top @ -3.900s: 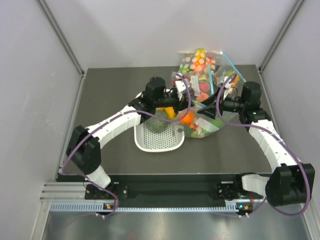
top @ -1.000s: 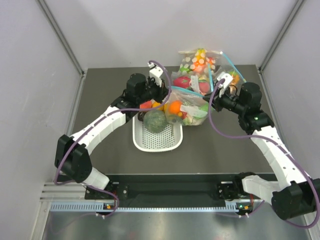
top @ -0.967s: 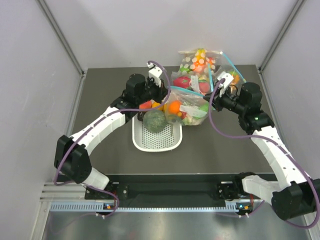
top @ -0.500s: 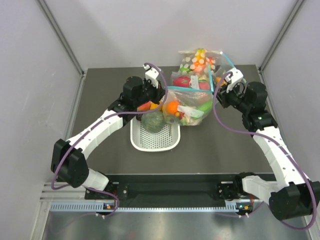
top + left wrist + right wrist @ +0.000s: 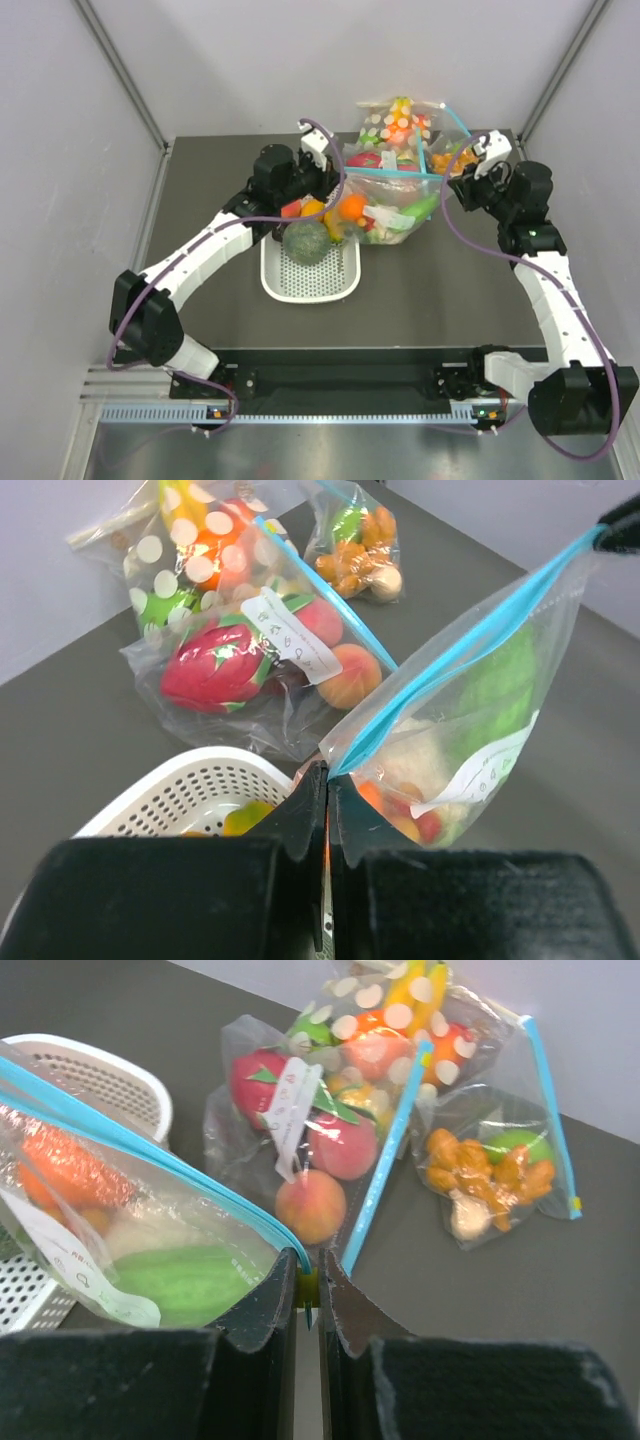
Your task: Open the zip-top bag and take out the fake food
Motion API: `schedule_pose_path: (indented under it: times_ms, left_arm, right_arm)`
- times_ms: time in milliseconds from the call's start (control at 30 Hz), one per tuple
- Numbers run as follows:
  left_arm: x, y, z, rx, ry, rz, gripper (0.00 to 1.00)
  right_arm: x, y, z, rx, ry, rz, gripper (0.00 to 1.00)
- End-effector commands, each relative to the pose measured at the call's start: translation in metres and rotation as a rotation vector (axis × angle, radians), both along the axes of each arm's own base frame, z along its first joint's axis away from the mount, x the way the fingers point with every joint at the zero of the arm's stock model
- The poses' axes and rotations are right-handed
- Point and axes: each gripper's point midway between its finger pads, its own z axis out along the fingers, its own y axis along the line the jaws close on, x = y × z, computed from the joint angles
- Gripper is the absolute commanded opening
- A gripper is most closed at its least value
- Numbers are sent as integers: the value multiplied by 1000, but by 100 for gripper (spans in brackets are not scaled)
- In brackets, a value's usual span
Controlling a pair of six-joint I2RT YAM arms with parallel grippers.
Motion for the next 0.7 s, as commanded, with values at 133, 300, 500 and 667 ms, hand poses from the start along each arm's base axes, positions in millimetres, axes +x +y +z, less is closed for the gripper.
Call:
schedule_pose_path:
  times_ms: [133,300,500,667]
  left_arm:
    - [-12,-62,36,6,-169,-155,0]
    - [-37,-90,29,-13,-170,-247,0]
    - [-72,-104,15,-80,-107,-347,0]
    - [-102,-127,-15,-108,-49,-425,0]
  right_arm:
    - [27,-39,42,15,-89,-162,0]
    - [43,-38,40,50,-69,-171,0]
    - [64,-34,27,121,-31,-175,1]
    - [80,-26,7,203,15,-168,2]
